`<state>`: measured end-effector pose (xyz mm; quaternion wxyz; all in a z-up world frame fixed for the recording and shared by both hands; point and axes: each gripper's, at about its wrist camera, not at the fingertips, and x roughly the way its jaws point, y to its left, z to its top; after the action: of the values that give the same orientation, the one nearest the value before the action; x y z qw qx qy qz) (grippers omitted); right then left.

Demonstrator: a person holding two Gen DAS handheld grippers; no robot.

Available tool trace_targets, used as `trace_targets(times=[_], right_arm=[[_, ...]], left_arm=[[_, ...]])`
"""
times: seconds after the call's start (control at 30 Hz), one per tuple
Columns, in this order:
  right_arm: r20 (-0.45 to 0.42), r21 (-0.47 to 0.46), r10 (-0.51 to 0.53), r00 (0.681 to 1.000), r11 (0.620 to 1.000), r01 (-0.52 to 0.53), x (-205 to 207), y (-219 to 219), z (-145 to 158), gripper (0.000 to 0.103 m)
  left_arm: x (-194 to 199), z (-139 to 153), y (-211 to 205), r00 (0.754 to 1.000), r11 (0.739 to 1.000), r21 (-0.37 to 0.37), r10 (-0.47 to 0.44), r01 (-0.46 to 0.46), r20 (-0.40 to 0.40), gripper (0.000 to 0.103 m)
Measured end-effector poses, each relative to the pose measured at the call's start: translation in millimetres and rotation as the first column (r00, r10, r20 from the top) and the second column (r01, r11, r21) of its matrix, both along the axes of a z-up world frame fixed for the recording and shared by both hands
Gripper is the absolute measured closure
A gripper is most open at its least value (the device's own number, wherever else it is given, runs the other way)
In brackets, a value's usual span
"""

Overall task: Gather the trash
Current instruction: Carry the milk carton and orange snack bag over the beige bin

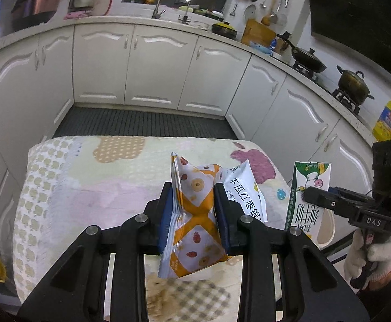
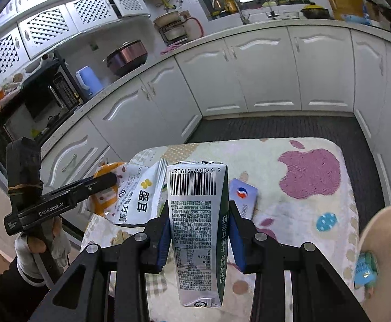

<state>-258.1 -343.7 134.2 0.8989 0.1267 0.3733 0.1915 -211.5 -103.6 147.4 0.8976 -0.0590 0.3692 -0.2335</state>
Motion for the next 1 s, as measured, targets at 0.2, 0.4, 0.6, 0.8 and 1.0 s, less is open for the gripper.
trace_targets(times=[0.2,0.4,0.6,0.8,1.0], right_arm=[[0.021,0.012,-0.055,0.998,0.998,0.055,-19,-31,-1,0.066],[0.016,0.025,-0.135,0.991,0.991,0.135,-40,-67,-5,0.066],[0.011,0.026,-0.197,0.980,0.980,0.197,-58,-97,-7,0.066],[0.012,0.030,-0.235,0.972,0.972,0.235,-69,-114,-8,0.066],[0.013,0.023,-0.272,0.962,0.962,0.271,-76,-130,-10,0.066]], left_arm=[[-10,3,-41,0.999,0.998,0.022,-0.052,0.052,0.014,0.075],[-18,7,-91,0.991,0.991,0.030,-0.130,0.129,0.034,0.075],[-24,5,-129,0.982,0.982,0.041,-0.186,0.184,0.033,0.075],[-29,2,-153,0.977,0.977,0.055,-0.207,0.205,0.042,0.075],[-34,1,-174,0.975,0.975,0.066,-0.217,0.213,0.055,0.075]])
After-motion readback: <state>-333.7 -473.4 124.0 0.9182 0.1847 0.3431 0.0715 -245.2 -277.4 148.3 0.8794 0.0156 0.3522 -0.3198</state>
